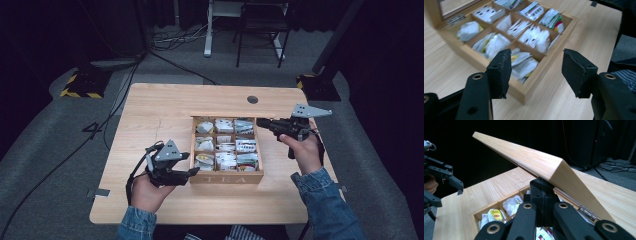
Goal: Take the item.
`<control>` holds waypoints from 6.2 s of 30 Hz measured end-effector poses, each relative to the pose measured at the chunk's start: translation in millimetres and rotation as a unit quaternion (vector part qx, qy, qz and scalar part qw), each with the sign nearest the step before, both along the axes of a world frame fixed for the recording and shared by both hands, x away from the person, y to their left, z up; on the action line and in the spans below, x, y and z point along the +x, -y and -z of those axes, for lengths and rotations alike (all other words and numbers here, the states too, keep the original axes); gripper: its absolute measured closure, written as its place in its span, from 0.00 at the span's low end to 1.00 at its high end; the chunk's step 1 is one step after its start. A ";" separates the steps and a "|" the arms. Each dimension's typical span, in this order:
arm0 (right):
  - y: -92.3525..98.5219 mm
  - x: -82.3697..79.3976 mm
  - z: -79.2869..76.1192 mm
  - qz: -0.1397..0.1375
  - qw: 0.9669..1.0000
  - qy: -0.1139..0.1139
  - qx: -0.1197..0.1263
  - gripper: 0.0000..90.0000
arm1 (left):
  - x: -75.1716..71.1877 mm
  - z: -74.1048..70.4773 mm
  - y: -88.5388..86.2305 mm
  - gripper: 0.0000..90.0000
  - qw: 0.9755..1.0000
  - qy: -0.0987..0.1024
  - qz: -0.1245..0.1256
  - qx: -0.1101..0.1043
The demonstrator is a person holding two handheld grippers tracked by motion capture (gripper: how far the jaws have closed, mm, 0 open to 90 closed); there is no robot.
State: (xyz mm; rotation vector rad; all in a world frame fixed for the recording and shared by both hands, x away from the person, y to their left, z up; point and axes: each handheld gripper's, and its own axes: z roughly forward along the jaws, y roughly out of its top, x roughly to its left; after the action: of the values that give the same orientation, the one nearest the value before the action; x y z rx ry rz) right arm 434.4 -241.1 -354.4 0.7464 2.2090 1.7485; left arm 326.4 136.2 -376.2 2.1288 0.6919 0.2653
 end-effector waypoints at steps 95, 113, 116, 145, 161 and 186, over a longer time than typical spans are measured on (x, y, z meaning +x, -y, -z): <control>-0.7 1.6 2.9 -0.012 1.000 -0.009 0.002 1.00 | 84.0 49.3 153.0 1.00 0.989 -0.112 0.080 0.049; 0.3 1.6 2.8 -0.009 1.000 -0.008 0.001 1.00 | 67.3 15.1 123.5 1.00 0.995 -0.038 0.075 -0.047; 0.3 1.6 2.8 -0.009 1.000 -0.008 0.001 1.00 | 65.1 9.6 118.0 1.00 0.995 -0.028 0.078 -0.058; 0.1 0.6 3.2 -0.009 1.000 -0.009 0.000 1.00 | 36.3 -12.5 56.9 1.00 0.991 0.007 0.041 -0.124; -0.7 -2.5 3.8 -0.004 1.000 -0.011 -0.007 1.00 | -1.1 -11.4 -5.5 1.00 0.989 0.041 -0.015 -0.140; 3.8 -10.5 5.7 -0.005 1.000 -0.014 -0.018 1.00 | -23.3 1.7 -72.8 1.00 0.986 0.037 -0.116 -0.118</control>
State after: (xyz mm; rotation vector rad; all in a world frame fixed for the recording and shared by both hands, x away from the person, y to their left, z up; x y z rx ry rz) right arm 423.9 -244.9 -360.1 0.7578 2.2585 1.7085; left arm 303.0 209.0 -377.9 1.8058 0.8834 0.3676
